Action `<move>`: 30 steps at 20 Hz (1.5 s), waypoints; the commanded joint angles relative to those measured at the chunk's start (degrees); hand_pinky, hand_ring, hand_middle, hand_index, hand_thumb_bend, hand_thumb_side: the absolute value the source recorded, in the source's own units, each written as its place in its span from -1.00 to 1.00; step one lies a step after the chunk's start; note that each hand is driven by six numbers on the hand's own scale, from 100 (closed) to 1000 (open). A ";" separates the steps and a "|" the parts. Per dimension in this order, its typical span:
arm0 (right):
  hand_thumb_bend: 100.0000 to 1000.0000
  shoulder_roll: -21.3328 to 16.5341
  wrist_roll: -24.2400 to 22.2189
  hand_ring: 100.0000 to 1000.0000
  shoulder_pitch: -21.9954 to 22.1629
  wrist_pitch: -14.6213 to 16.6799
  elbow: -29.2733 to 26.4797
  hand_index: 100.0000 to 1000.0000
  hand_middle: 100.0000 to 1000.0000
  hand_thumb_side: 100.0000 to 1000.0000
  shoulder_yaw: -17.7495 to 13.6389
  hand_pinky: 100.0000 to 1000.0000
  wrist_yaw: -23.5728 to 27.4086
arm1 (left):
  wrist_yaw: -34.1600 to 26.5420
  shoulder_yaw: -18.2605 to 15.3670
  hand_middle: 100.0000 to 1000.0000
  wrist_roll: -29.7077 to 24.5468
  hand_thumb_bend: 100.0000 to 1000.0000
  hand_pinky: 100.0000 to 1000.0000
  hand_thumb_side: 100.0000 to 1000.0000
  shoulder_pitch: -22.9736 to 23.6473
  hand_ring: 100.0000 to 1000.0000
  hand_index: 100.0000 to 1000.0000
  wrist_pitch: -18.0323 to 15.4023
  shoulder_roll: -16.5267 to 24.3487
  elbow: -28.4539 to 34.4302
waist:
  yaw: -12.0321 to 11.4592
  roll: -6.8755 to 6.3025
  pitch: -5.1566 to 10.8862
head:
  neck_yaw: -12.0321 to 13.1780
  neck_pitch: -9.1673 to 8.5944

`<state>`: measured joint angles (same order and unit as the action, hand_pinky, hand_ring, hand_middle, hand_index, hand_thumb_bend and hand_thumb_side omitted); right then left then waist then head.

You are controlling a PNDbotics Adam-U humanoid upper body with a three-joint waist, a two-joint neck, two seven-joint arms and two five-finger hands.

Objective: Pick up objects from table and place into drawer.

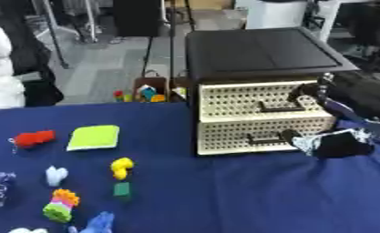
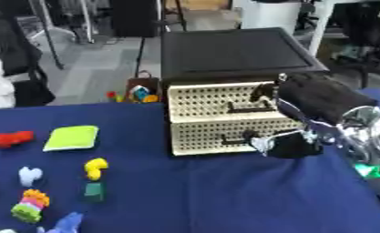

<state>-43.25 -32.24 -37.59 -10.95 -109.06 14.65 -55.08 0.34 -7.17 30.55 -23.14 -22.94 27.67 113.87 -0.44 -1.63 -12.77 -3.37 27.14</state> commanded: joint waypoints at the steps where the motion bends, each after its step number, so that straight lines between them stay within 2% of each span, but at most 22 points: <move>1: -0.32 -0.18 2.56 -1.00 -1.76 0.56 2.70 0.57 -1.00 0.00 -0.24 -1.00 -0.45 | -0.41 0.04 0.56 -0.17 -0.36 0.35 1.00 -0.88 0.49 0.71 -0.11 0.78 0.72 | -0.16 0.12 0.58 | -0.71 0.39; 4: -0.33 0.39 3.64 -1.00 -2.53 1.25 4.82 0.56 -0.95 0.02 0.00 -1.00 -0.21 | -0.61 0.11 0.56 -0.19 -0.36 0.35 1.00 -1.00 0.48 0.71 -0.18 0.69 0.72 | -0.34 0.13 0.31 | -1.02 0.41; 18: -0.43 1.66 6.68 -1.00 -4.73 2.18 12.00 0.43 -1.00 -0.04 0.72 -1.00 -3.64 | -1.54 0.37 0.55 -0.21 -0.36 0.35 1.00 -1.17 0.49 0.70 -0.39 0.29 0.72 | -0.85 0.14 -0.71 | -2.74 0.31; 30: -0.47 2.92 9.47 -1.00 -6.03 2.46 17.55 0.44 -1.00 -0.07 0.56 -1.00 -5.56 | -2.10 0.47 0.55 -0.26 -0.36 0.35 1.00 -1.11 0.48 0.70 -0.46 0.04 0.72 | -1.34 -0.10 -1.33 | -3.34 0.04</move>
<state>-39.51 -23.08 -42.41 -8.51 -91.72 15.86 -59.99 -1.50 -6.52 30.31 -23.47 -23.18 26.84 113.87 -1.72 -1.70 -14.90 -6.57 27.16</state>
